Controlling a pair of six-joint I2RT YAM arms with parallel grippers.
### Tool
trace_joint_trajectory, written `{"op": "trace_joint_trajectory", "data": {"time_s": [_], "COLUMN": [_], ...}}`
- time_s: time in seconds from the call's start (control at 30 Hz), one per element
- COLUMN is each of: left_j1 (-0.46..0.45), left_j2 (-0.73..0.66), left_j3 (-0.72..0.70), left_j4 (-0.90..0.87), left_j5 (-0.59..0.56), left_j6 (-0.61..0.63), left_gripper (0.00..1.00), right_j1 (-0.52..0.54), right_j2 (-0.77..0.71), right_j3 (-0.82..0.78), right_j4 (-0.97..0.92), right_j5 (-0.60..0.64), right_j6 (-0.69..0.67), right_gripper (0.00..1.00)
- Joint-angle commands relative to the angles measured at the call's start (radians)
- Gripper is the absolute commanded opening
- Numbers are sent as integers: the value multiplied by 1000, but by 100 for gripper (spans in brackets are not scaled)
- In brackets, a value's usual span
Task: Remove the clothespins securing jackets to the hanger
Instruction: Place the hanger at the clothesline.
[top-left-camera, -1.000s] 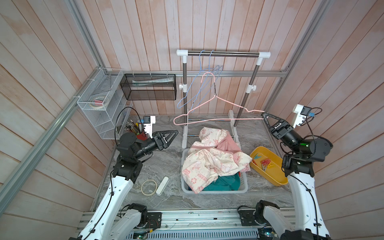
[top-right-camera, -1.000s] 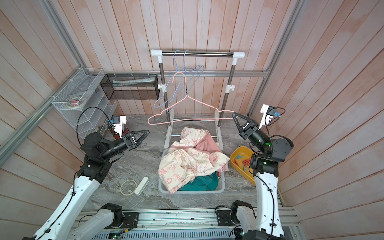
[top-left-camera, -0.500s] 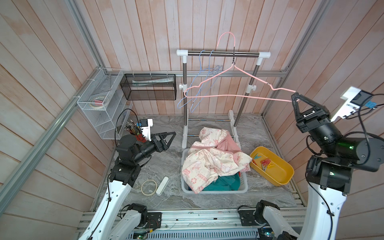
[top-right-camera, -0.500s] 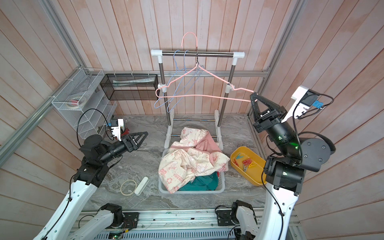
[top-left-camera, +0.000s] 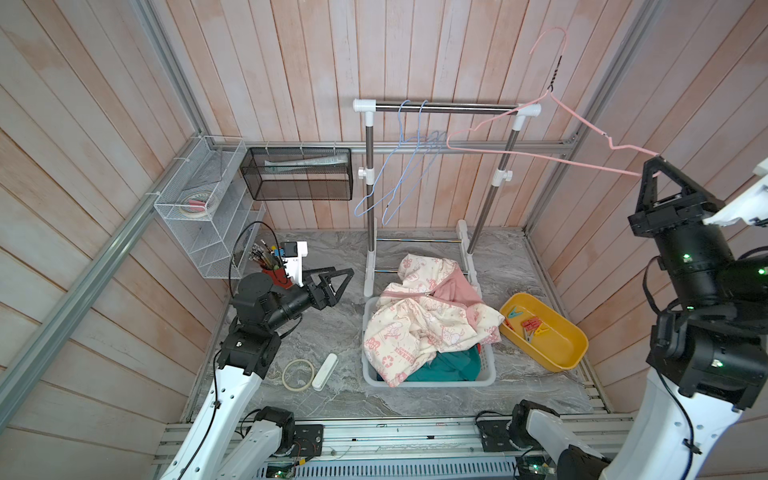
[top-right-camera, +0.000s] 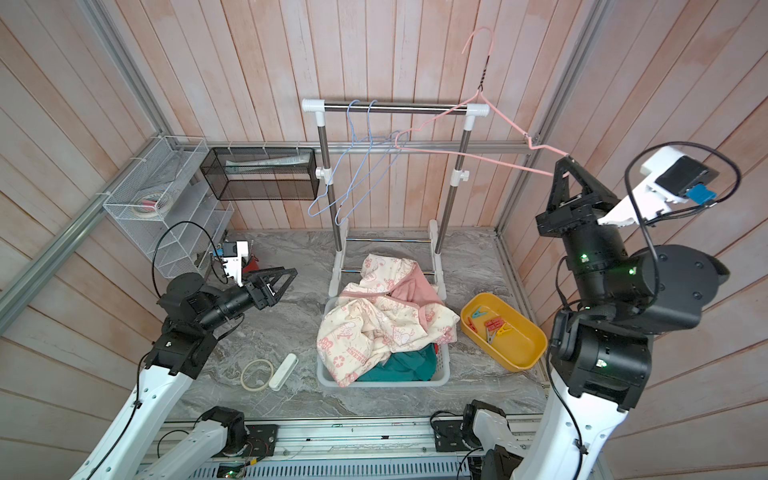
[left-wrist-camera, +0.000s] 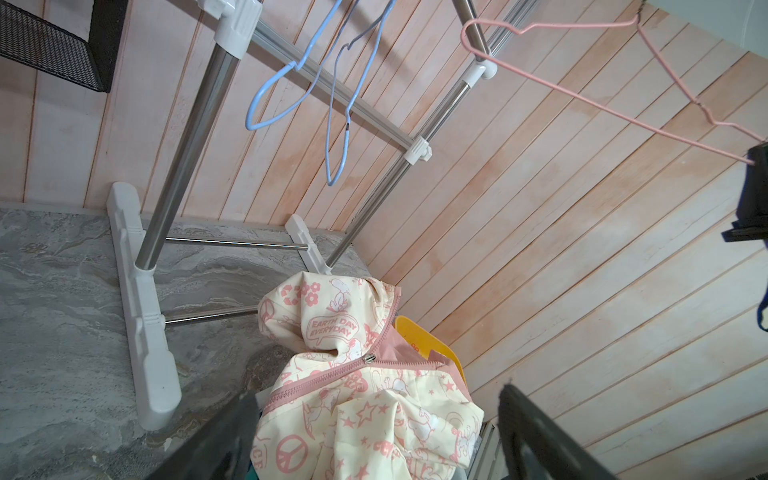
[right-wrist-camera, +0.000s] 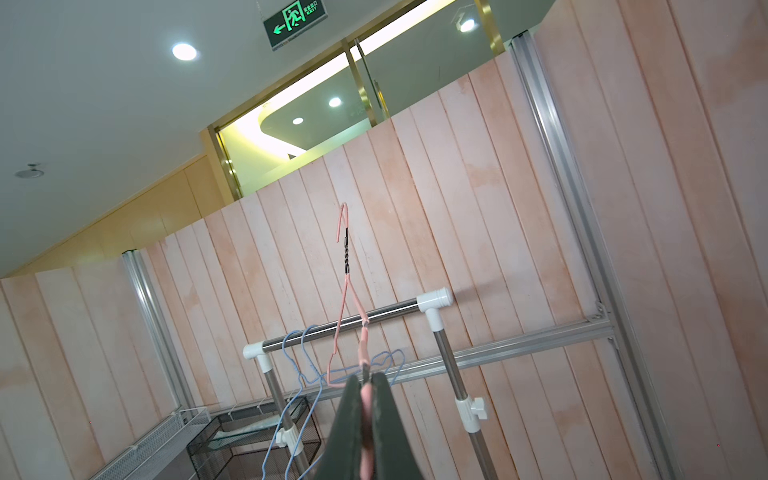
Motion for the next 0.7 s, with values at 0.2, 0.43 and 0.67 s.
{"op": "trace_joint_trajectory", "data": {"time_s": [0.2,0.43,0.67], "left_j1": [-4,-3,-4], "left_j2": [26,49,55], "left_j3": [-14,-25,-28], "left_j4": [26,40,44], "left_j5": [21,22,25], "left_j6": [26,28,33], "left_gripper": [93,93,93], "right_j1": [2,127,374], "right_j2": [102,190,229], "right_j3": [36,98,113], "right_j4": [-55,-58,-112], "right_j5": [34,131,431], "right_j6": [-61,-139,-277], "right_gripper": [0,0,0]}}
